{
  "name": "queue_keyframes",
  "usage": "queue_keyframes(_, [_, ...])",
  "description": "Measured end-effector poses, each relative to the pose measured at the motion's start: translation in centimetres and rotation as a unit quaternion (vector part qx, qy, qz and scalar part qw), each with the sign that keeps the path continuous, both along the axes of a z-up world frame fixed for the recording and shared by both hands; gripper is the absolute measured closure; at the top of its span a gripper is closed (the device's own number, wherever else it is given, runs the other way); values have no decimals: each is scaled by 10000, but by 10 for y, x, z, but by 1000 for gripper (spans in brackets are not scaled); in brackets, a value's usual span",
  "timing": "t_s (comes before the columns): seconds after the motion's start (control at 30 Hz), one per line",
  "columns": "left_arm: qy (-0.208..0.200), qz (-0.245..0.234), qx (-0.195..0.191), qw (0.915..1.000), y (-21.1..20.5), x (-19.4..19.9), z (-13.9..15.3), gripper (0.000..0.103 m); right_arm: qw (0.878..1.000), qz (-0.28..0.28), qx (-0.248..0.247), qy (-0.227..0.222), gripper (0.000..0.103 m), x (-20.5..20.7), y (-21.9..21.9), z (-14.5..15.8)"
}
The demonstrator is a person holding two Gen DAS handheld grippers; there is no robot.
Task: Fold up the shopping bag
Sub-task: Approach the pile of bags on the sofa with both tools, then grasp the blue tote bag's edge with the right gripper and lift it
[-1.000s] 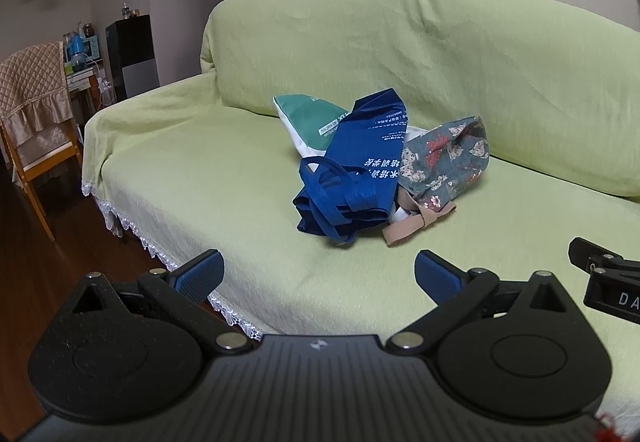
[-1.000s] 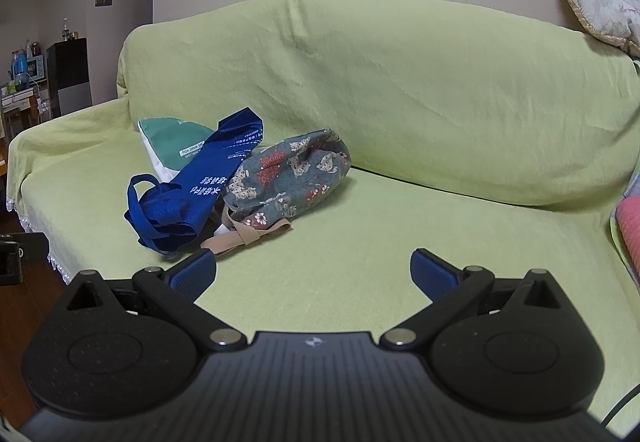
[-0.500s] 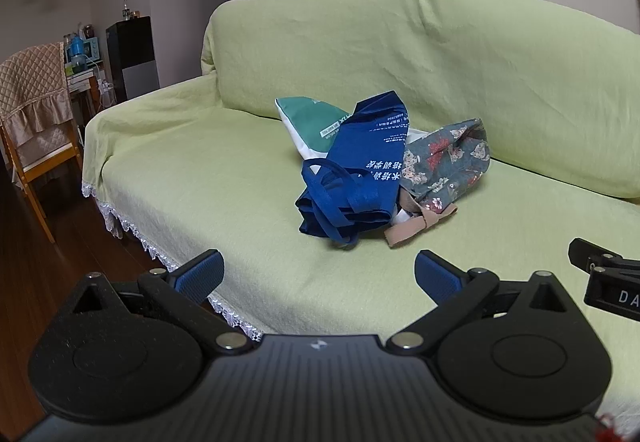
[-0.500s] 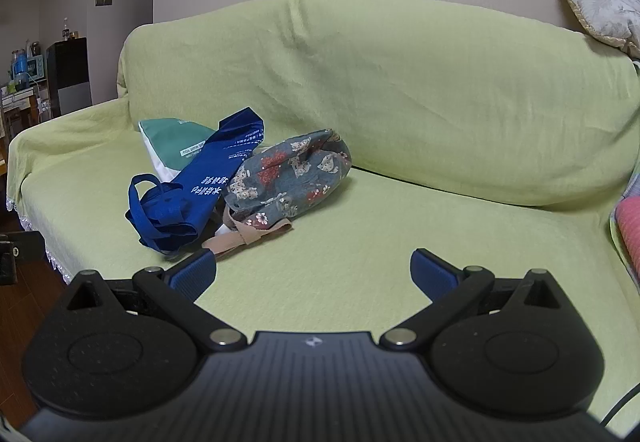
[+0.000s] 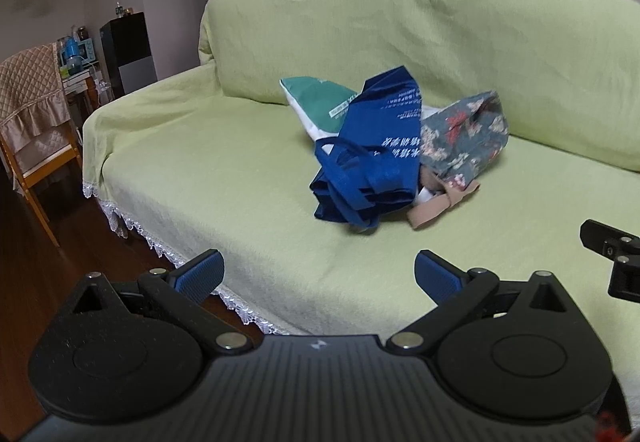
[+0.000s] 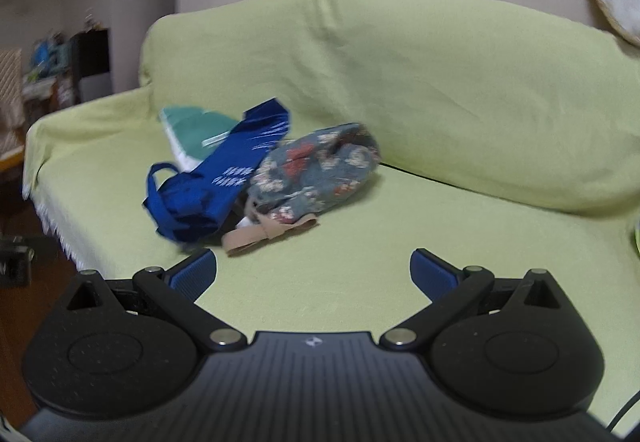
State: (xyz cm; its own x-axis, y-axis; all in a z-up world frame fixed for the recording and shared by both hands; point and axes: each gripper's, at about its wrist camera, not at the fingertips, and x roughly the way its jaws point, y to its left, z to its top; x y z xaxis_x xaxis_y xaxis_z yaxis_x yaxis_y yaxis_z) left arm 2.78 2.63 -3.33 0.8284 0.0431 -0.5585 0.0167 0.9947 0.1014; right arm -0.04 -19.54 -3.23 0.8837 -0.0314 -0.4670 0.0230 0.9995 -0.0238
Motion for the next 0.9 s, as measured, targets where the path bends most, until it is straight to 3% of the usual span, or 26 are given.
queue_keyframes(0.2, [98, 120, 174, 9997, 11, 38, -19, 1, 9982, 197, -161, -543, 2, 21, 17, -16])
queue_keyframes(0.3, [143, 139, 112, 9997, 21, 61, -29, 1, 9967, 457, -422, -517, 3, 48, 25, -25])
queue_keyframes(0.43, [243, 154, 9, 9996, 30, 93, -44, 1, 9837, 982, -1424, -488, 21, 81, 59, -48])
queue_keyframes(0.57, [351, 181, -98, 9992, 38, 125, -59, 1, 9581, 1549, -2353, -519, 56, 116, 90, -77])
queue_keyframes(0.6, [379, 197, -137, 9990, 39, 131, -63, 1, 9540, 1628, -2466, -510, 60, 123, 97, -83])
queue_keyframes(0.67, [440, 236, -199, 9986, 43, 141, -71, 1, 9467, 1787, -2631, -501, 67, 138, 108, -95])
queue_keyframes(0.83, [583, 303, -289, 9974, 49, 160, -87, 1, 9290, 2093, -2993, -602, 70, 168, 131, -117])
queue_keyframes(0.9, [618, 331, -316, 9970, 51, 165, -91, 1, 9219, 2132, -3169, -646, 77, 177, 137, -126])
